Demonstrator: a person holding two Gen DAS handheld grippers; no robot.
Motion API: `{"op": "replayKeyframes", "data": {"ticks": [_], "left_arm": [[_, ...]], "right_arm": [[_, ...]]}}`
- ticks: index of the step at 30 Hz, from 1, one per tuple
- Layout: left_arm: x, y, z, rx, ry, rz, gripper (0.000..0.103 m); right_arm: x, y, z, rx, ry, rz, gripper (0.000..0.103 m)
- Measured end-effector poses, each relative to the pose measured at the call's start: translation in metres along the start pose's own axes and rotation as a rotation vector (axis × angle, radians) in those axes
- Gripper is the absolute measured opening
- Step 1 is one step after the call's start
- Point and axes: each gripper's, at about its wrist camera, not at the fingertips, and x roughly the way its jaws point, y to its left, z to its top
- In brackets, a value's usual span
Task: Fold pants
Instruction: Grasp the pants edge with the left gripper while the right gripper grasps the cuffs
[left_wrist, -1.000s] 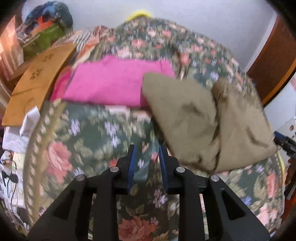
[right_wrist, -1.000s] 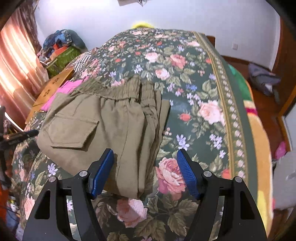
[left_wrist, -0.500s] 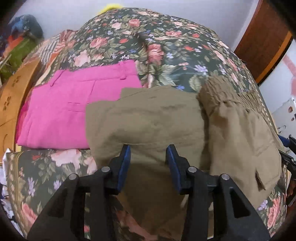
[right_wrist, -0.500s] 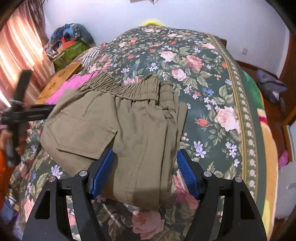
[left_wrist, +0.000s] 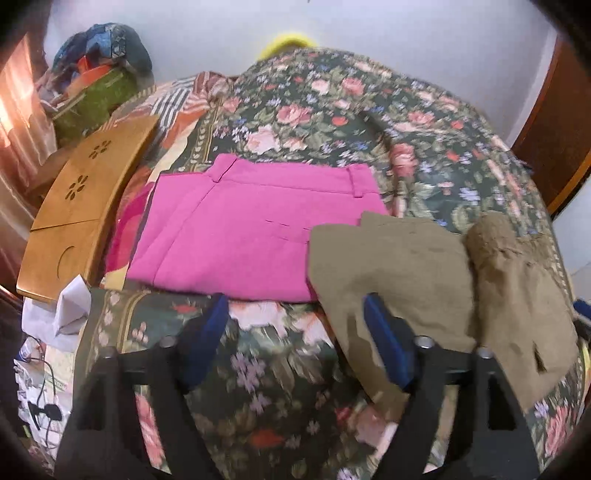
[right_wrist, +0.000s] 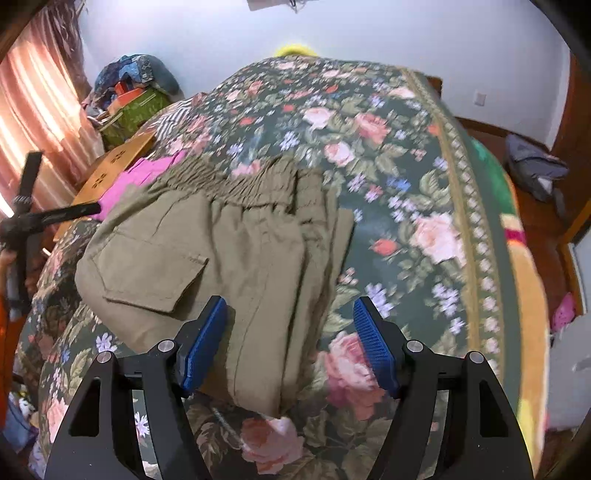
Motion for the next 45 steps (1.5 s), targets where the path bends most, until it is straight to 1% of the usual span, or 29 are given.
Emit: {"op": "replayKeyframes", "data": {"ticks": [2,4,5,9,12,15,19,23,26,27,28,29,31,32,33,34,35,36,37,38,40,41,42,43,45], "left_arm": [[-0.01,-0.004,-0.008,0.004,-0.004,-0.023,0.078],[-0.016,-0.008,-0.015,-0.015,-0.001,-0.057,0.08],[-0.017,-0.009,-0.018,-0.032,0.004,-0.087,0.08],[-0.007,-0.015,-0.029,-0.087,0.041,-0.177,0.082],[0.01,-0.022,-0.034,-0.088,0.089,-0.186,0.082],[0.022,-0.025,-0.038,-0.1,0.114,-0.217,0.082],[0.034,-0.032,-0.037,-0.092,0.122,-0.244,0.082],[0.044,-0.041,-0.031,-0.075,0.118,-0.264,0.082],[0.048,-0.044,-0.027,-0.073,0.11,-0.275,0.082],[0.049,-0.044,-0.026,-0.072,0.107,-0.279,0.082],[0.049,-0.044,-0.026,-0.071,0.101,-0.283,0.079],[0.049,-0.044,-0.025,-0.073,0.099,-0.287,0.076],[0.049,-0.044,-0.024,-0.073,0.099,-0.304,0.061],[0.049,-0.045,-0.024,-0.068,0.098,-0.305,0.058],[0.048,-0.046,-0.023,-0.06,0.094,-0.303,0.054],[0.047,-0.048,-0.023,-0.048,0.087,-0.296,0.05],[0.046,-0.05,-0.023,-0.038,0.084,-0.284,0.048],[0.045,-0.05,-0.022,-0.033,0.082,-0.275,0.043],[0.044,-0.05,-0.022,-0.03,0.08,-0.263,0.034],[0.042,-0.049,-0.021,-0.028,0.078,-0.247,0.03],[0.04,-0.046,-0.019,-0.035,0.077,-0.245,0.02],[0.036,-0.044,-0.018,-0.045,0.074,-0.247,0.017],[0.034,-0.043,-0.018,-0.047,0.071,-0.245,0.012],[0.029,-0.043,-0.017,-0.045,0.062,-0.241,0.009],[0.018,-0.043,-0.015,-0.035,0.035,-0.248,0.006]], "right_arm": [[-0.01,-0.004,0.007,0.014,-0.027,-0.003,0.068],[-0.019,-0.008,0.012,0.031,-0.054,-0.008,0.068],[-0.02,-0.01,0.015,0.037,-0.06,-0.008,0.068],[-0.018,-0.014,0.021,0.056,-0.062,0.004,0.068],[-0.002,-0.014,0.023,0.053,-0.029,0.007,0.068],[0.021,-0.019,0.023,0.072,0.033,0.04,0.068],[0.05,-0.027,0.022,0.114,0.097,0.107,0.068],[0.063,-0.034,0.024,0.143,0.126,0.16,0.068],[0.067,-0.034,0.025,0.133,0.135,0.177,0.068],[0.067,-0.033,0.025,0.122,0.133,0.179,0.065],[0.067,-0.031,0.026,0.111,0.128,0.188,0.06],[0.066,-0.031,0.026,0.104,0.128,0.192,0.059],[0.063,-0.028,0.027,0.089,0.118,0.191,0.053],[0.062,-0.026,0.027,0.08,0.115,0.19,0.051],[0.063,-0.025,0.029,0.073,0.114,0.186,0.047],[0.062,-0.023,0.03,0.056,0.11,0.181,0.042],[0.06,-0.021,0.031,0.039,0.102,0.171,0.039],[0.06,-0.02,0.033,0.031,0.1,0.169,0.034],[0.059,-0.02,0.035,0.027,0.096,0.17,0.029],[0.057,-0.019,0.036,0.024,0.091,0.173,0.027],[0.054,-0.019,0.039,0.022,0.081,0.176,0.02],[0.054,-0.019,0.042,0.022,0.078,0.176,0.019],[0.052,-0.018,0.043,0.018,0.074,0.173,0.017],[0.051,-0.016,0.044,0.016,0.07,0.172,0.014],[0.046,-0.014,0.046,0.013,0.055,0.171,0.012]]}}
